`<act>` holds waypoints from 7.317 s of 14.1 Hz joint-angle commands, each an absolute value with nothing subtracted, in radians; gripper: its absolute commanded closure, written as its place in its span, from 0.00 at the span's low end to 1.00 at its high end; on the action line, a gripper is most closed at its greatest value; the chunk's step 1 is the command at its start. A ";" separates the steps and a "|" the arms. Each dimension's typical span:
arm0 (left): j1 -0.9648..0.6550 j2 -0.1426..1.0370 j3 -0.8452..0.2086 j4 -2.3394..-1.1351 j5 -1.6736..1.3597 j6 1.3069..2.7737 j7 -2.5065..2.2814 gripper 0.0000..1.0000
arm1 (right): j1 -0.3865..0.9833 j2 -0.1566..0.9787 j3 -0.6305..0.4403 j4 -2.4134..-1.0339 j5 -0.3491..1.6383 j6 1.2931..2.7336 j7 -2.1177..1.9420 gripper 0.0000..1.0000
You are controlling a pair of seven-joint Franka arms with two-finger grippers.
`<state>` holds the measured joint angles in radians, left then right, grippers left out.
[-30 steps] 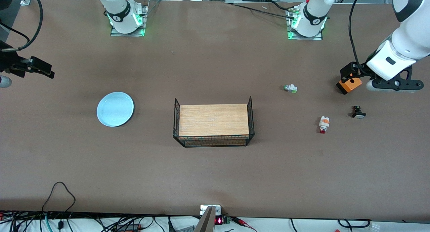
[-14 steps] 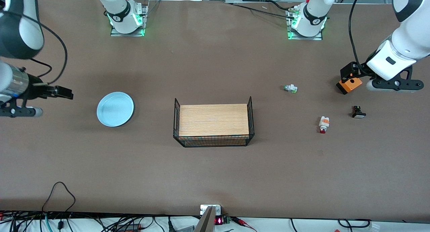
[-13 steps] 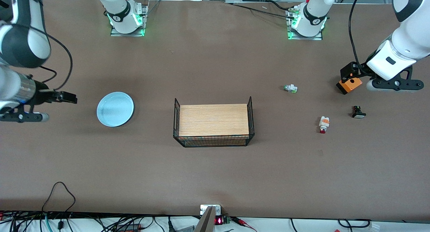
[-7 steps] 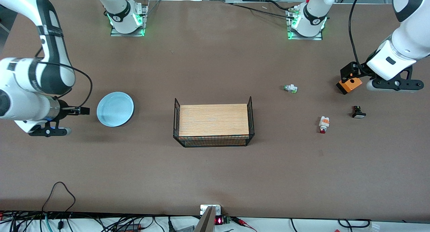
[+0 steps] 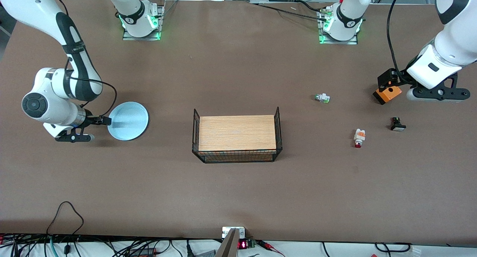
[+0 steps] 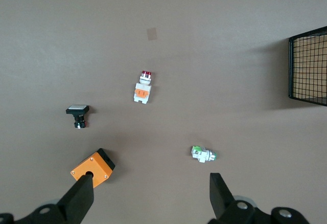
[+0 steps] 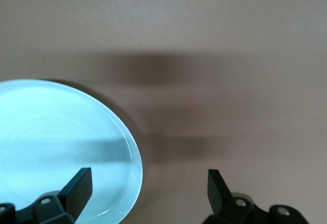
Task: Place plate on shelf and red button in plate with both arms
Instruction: 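Grasp the rim of the light blue plate with the right gripper, then lift the plate with the right gripper and carry it over the basket, then lower the plate into the basket while the left gripper grasps the red button, then release the plate and withdraw the right gripper while the left gripper lifts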
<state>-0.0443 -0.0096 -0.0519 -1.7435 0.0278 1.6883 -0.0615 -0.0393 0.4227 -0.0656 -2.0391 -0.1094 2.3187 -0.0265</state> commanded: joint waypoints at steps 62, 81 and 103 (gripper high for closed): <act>-0.035 0.107 -0.040 -1.730 0.051 1.534 -0.057 0.00 | 0.566 0.394 -0.025 -1.496 0.383 1.874 1.054 1.00; 0.060 0.486 -0.040 -2.095 0.110 2.615 0.178 0.00 | 0.568 0.485 -0.029 -1.531 0.382 2.003 0.985 1.00; 0.048 0.249 -0.181 -1.763 0.085 1.865 0.163 0.96 | 0.402 0.296 -0.167 -1.489 0.141 1.769 0.485 0.00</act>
<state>0.0462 0.2457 -0.1331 -1.8734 0.0949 2.0133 0.1629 0.4587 0.3083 -0.1735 -1.4851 0.1715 1.7981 0.6018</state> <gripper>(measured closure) 0.586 0.000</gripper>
